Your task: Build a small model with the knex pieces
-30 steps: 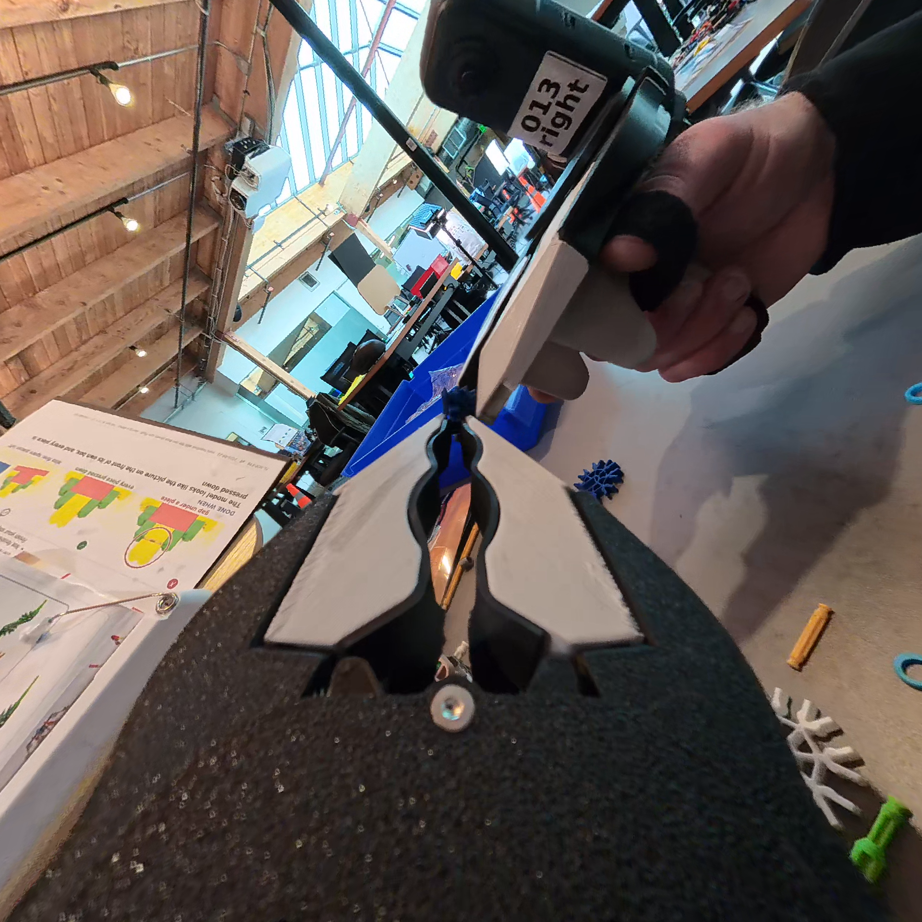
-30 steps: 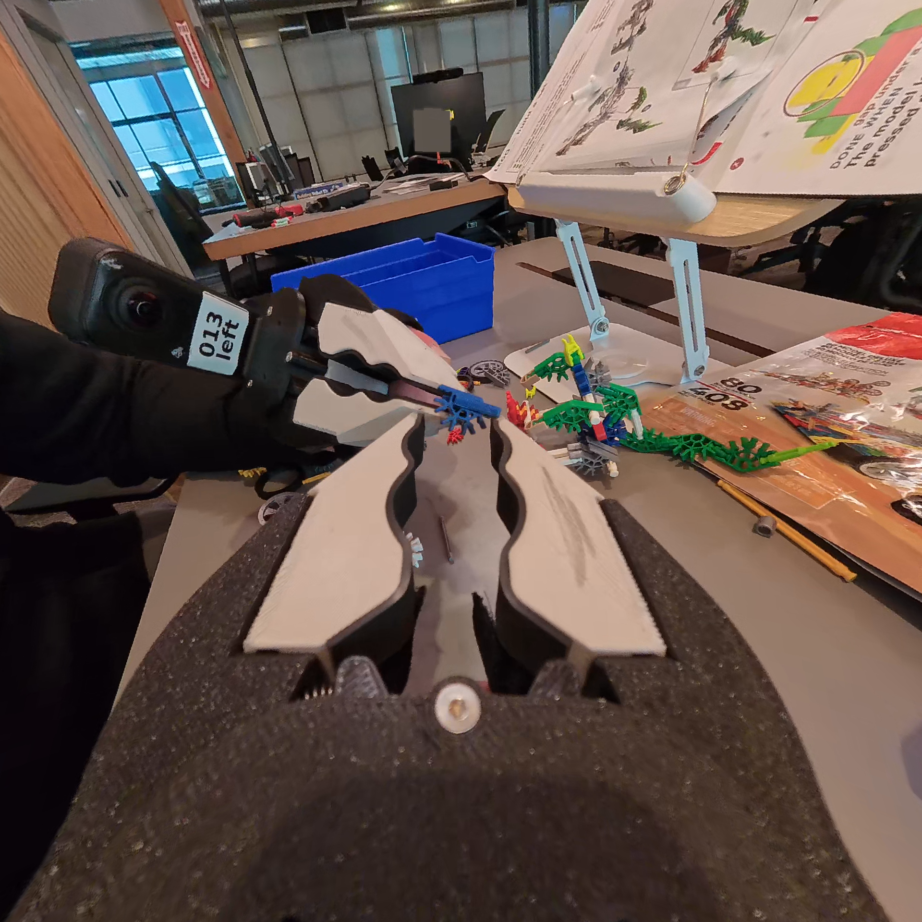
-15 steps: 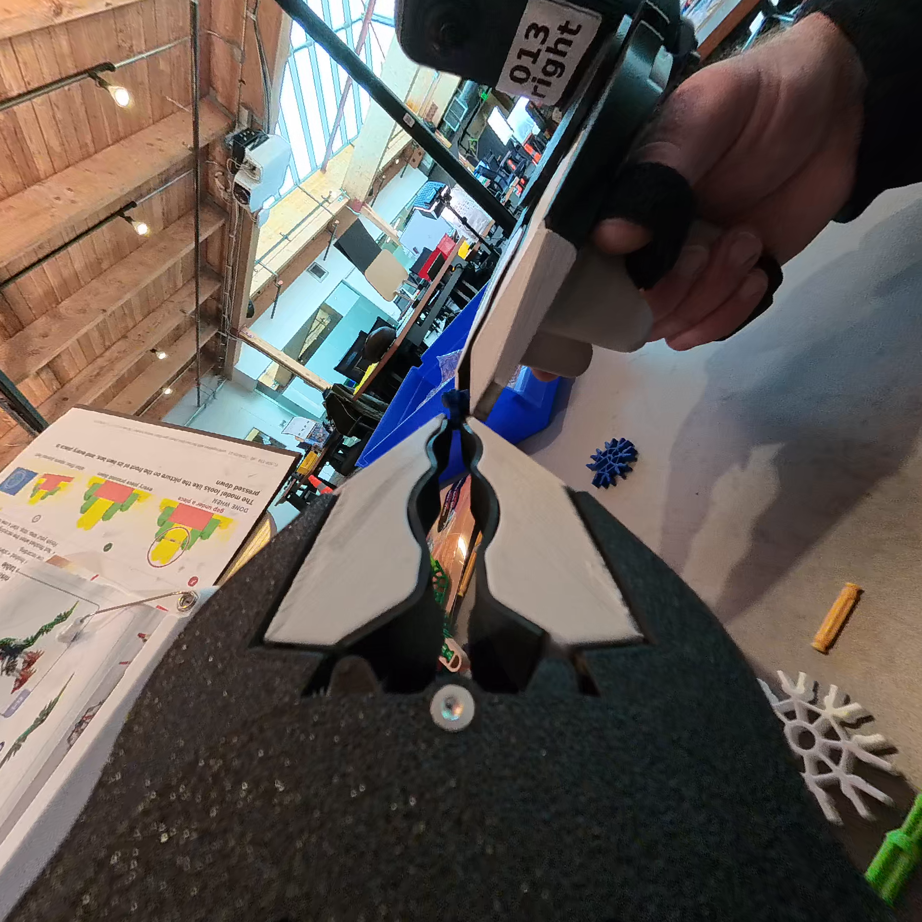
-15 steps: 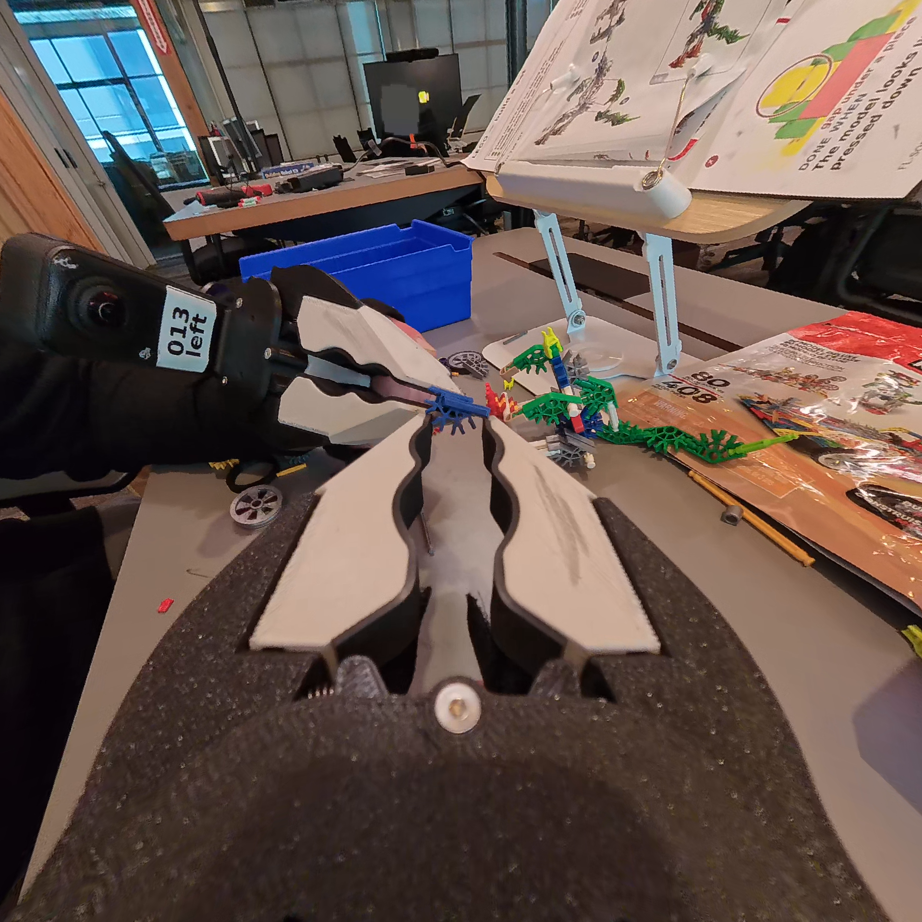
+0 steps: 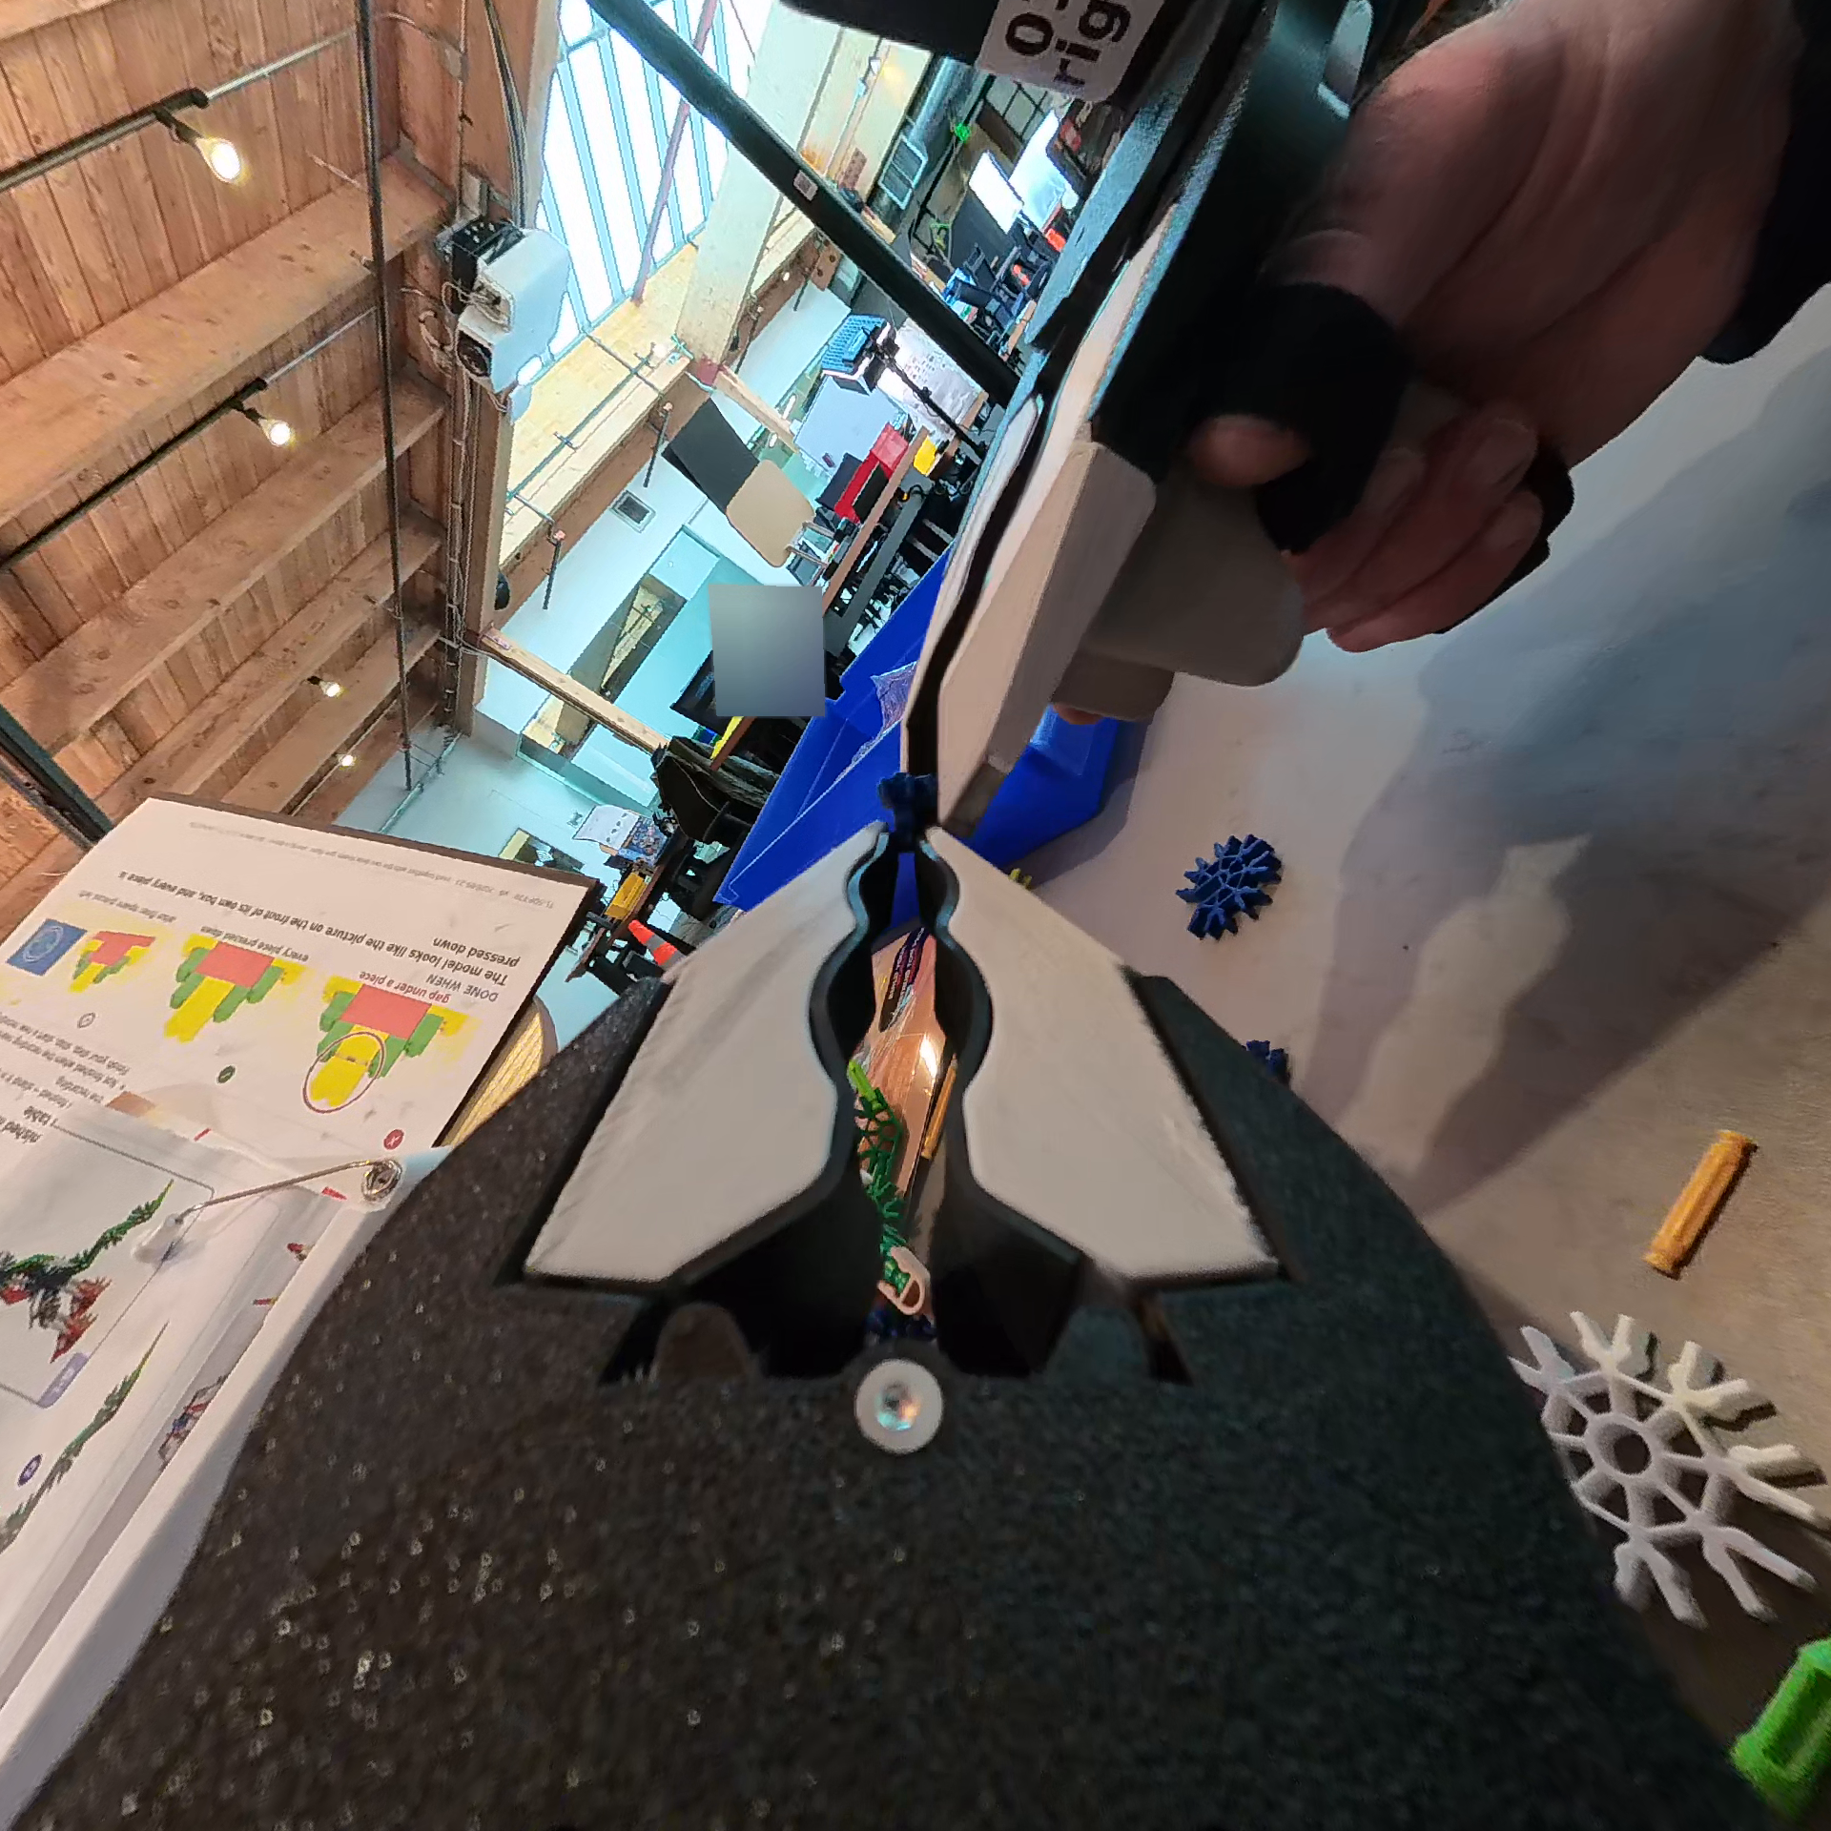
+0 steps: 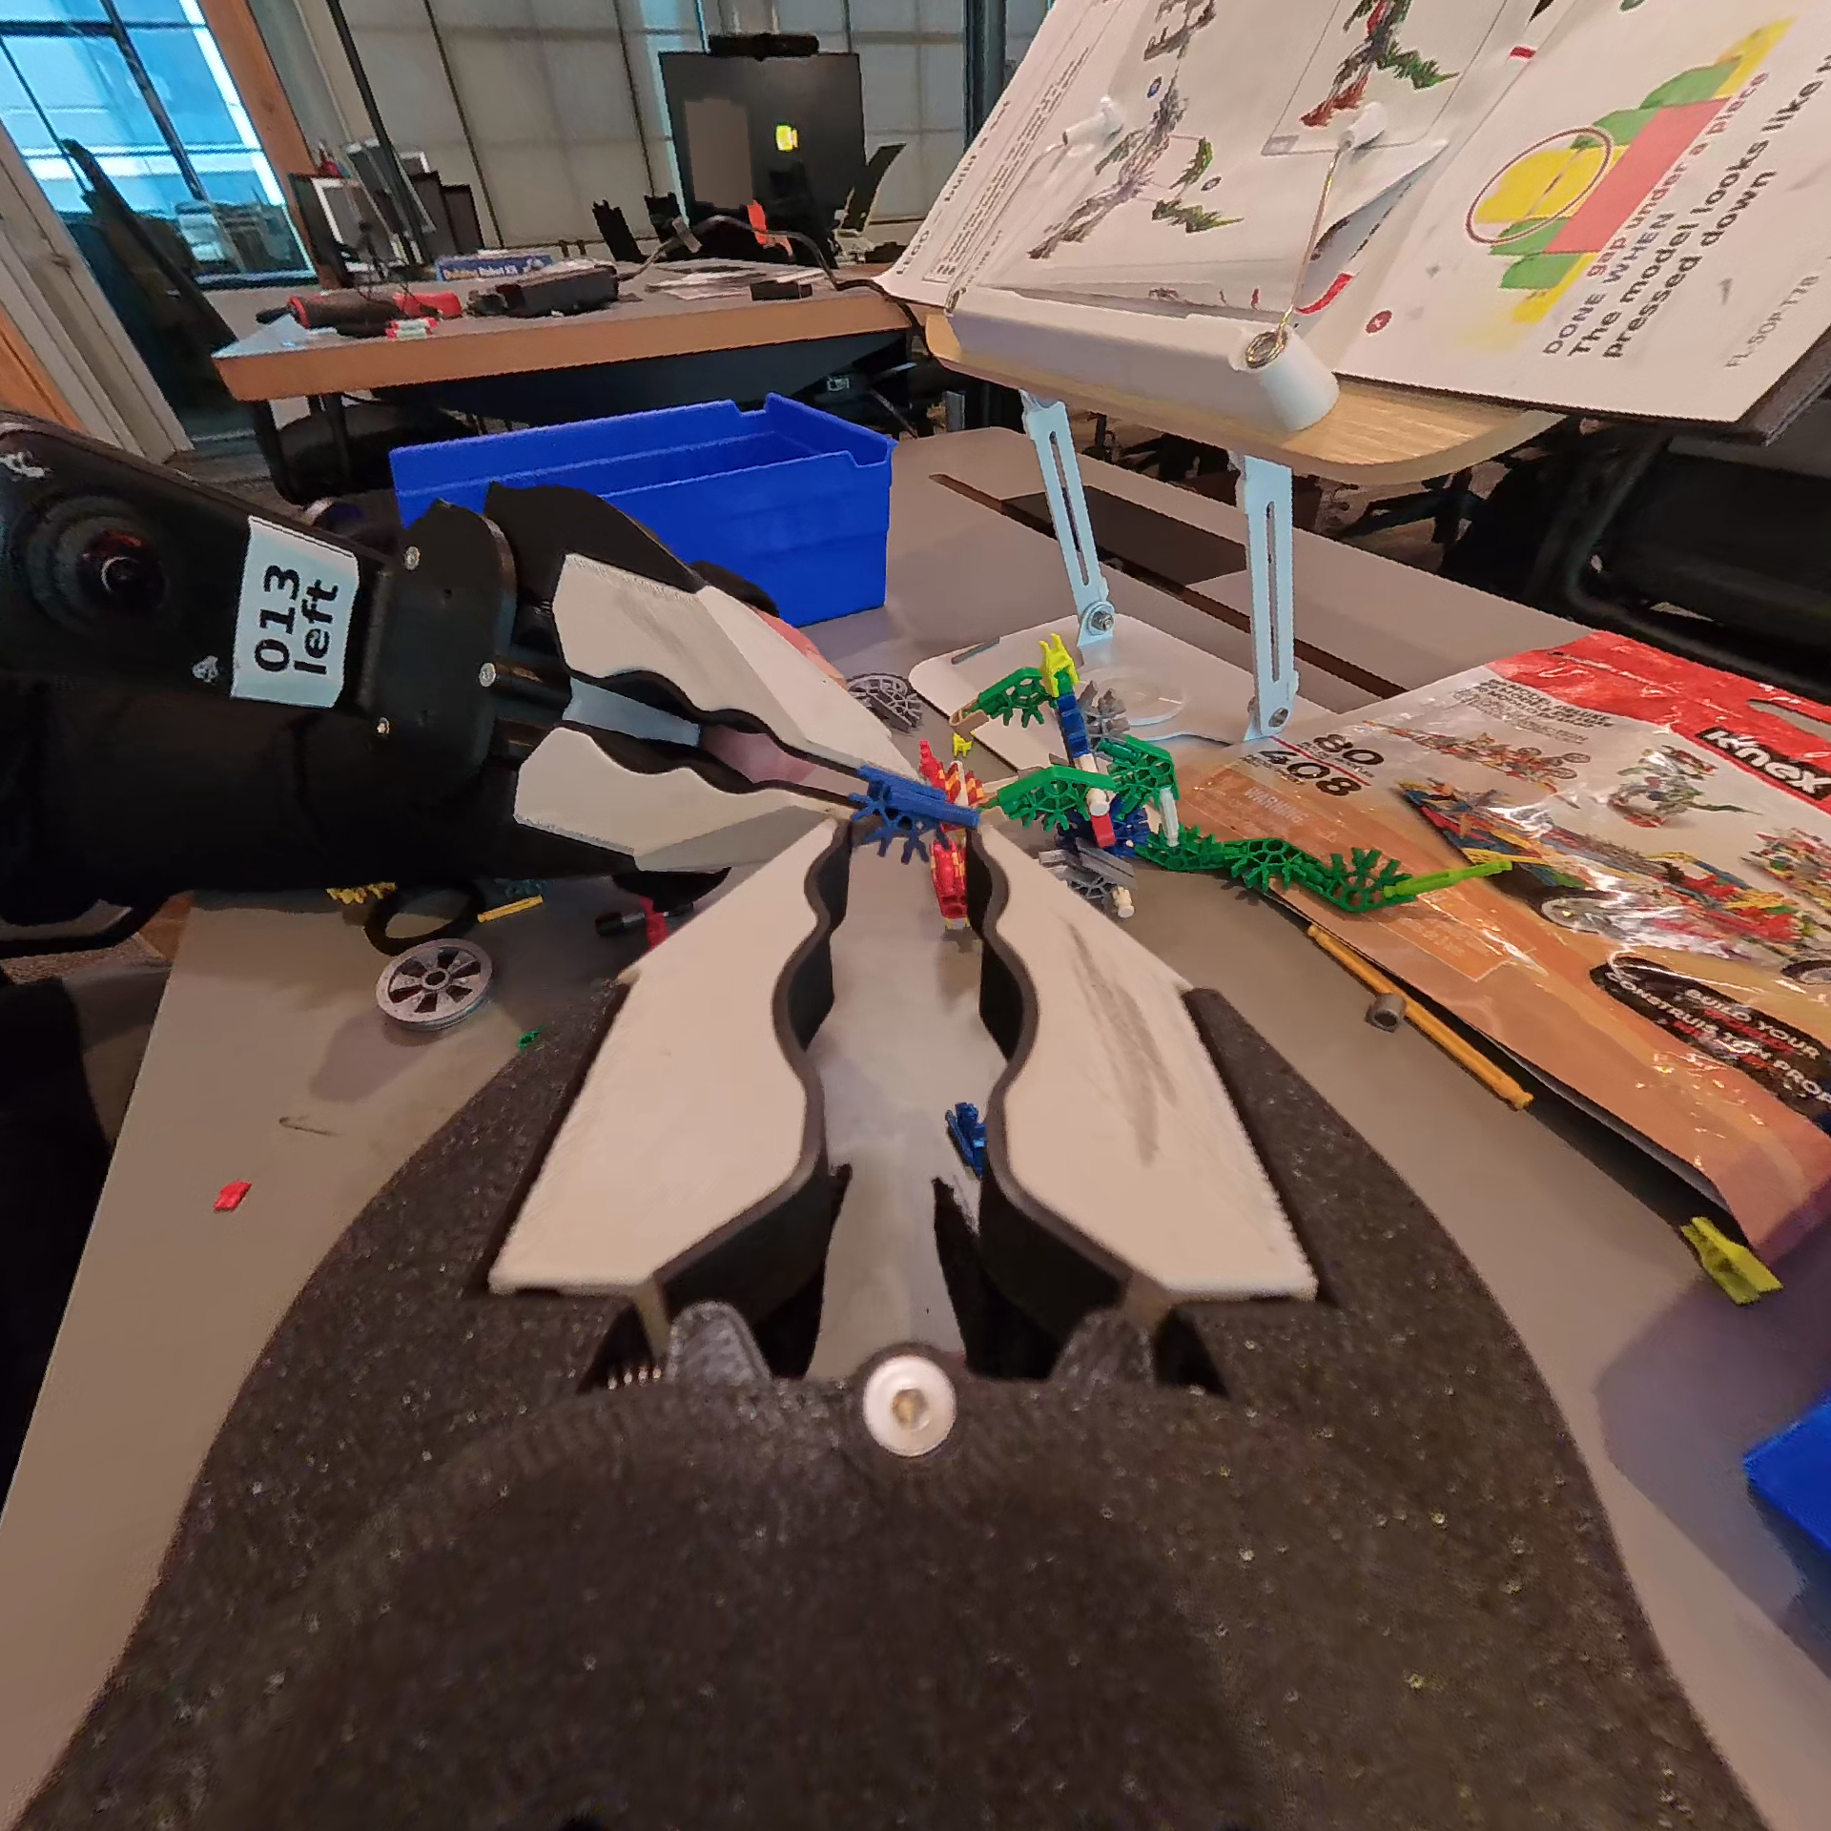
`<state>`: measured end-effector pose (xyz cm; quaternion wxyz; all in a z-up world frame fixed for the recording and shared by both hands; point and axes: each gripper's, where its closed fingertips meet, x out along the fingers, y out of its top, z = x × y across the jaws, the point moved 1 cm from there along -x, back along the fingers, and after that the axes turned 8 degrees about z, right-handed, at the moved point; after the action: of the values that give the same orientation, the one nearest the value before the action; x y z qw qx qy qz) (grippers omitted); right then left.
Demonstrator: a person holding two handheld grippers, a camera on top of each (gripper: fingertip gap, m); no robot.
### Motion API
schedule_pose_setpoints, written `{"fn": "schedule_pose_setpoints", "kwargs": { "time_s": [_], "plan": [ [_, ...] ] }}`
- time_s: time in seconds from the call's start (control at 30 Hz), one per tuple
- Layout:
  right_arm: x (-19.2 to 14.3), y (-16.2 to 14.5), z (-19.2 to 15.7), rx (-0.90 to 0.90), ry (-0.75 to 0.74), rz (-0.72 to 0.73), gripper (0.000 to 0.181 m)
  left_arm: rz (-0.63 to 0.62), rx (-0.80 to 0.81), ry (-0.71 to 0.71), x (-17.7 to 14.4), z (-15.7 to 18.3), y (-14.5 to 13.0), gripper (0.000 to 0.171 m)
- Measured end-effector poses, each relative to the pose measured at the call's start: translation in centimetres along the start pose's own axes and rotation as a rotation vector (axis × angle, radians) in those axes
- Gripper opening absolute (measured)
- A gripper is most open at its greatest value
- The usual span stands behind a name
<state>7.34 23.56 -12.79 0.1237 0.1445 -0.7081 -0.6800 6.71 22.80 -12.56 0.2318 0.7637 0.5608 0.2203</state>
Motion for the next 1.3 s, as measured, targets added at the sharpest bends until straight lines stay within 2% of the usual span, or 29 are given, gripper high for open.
{"fn": "schedule_pose_setpoints", "kwargs": {
  "time_s": [0.97, 1.03, 1.3],
  "plan": [
    [0.04, -0.13, 0.16, -0.019, -0.015, -0.003, 0.016, -0.015, 0.016, 0.004, 0.11, -0.06, -0.28, 0.000],
    [0.06, -0.13, 0.05, -0.003, -0.003, -0.003, 0.023, -0.018, 0.029, 0.004, 0.09, -0.09, -0.24, 0.000],
    [0.06, 0.04, -0.04, 0.013, 0.008, 0.013, 0.027, -0.044, 0.143, 0.009, 0.04, -0.03, -0.22, 0.000]
  ]
}}
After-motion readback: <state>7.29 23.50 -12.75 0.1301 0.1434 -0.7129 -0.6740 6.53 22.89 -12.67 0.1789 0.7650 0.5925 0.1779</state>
